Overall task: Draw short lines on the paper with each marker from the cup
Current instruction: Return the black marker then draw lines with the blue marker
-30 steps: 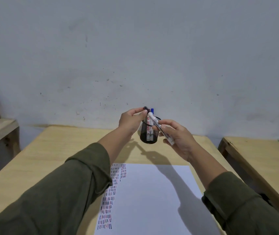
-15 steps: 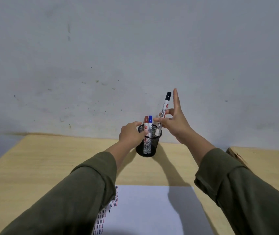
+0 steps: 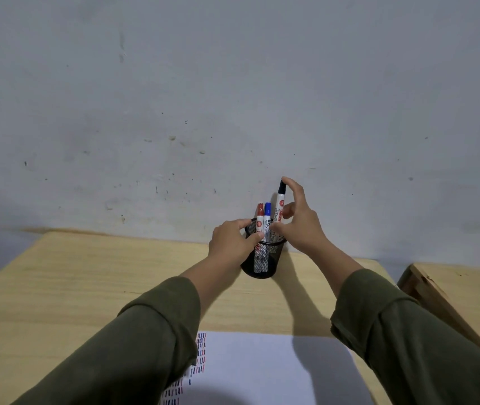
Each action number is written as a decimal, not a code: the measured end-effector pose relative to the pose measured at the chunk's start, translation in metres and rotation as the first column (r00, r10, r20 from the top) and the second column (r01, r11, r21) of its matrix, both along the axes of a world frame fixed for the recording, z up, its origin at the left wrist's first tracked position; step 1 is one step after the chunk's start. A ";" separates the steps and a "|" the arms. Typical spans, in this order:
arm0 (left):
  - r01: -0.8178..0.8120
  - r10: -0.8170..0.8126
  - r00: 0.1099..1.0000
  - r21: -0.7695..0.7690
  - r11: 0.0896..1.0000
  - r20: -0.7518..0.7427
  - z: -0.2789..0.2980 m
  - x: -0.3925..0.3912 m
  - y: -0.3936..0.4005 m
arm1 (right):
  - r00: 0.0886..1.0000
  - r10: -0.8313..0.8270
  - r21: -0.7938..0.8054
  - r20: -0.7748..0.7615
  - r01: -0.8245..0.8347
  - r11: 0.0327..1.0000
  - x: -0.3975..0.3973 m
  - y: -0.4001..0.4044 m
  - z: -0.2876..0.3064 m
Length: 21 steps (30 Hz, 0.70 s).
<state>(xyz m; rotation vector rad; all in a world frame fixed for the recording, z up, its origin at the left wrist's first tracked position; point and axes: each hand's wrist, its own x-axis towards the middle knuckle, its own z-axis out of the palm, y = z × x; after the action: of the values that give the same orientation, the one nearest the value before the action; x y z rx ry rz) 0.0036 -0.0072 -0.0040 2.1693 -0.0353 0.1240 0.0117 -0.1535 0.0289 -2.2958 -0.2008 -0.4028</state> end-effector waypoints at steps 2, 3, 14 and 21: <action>-0.006 0.006 1.000 -0.008 1.000 -0.009 0.001 0.000 0.000 | 1.000 -0.001 -0.064 -0.019 -0.001 0.998 0.002 0.001 -0.003; -0.007 0.007 1.000 -0.009 1.000 -0.009 0.001 0.001 0.001 | 0.999 -0.004 -0.080 -0.034 0.002 0.997 0.004 0.002 -0.005; -0.005 0.004 1.000 -0.037 0.999 -0.024 0.007 -0.003 0.000 | 0.997 -0.019 -0.193 -0.068 0.006 0.981 0.018 0.001 -0.014; 0.002 -0.002 1.000 -0.028 1.000 -0.027 0.006 -0.003 0.000 | 0.998 -0.061 -0.344 -0.007 0.055 0.937 0.025 -0.001 -0.014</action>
<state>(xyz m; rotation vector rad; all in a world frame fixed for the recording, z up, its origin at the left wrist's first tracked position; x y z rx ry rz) 0.0004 -0.0069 0.0025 2.1424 -0.0200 0.0930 0.0369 -0.1541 0.0147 -2.6540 -0.2081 -0.4025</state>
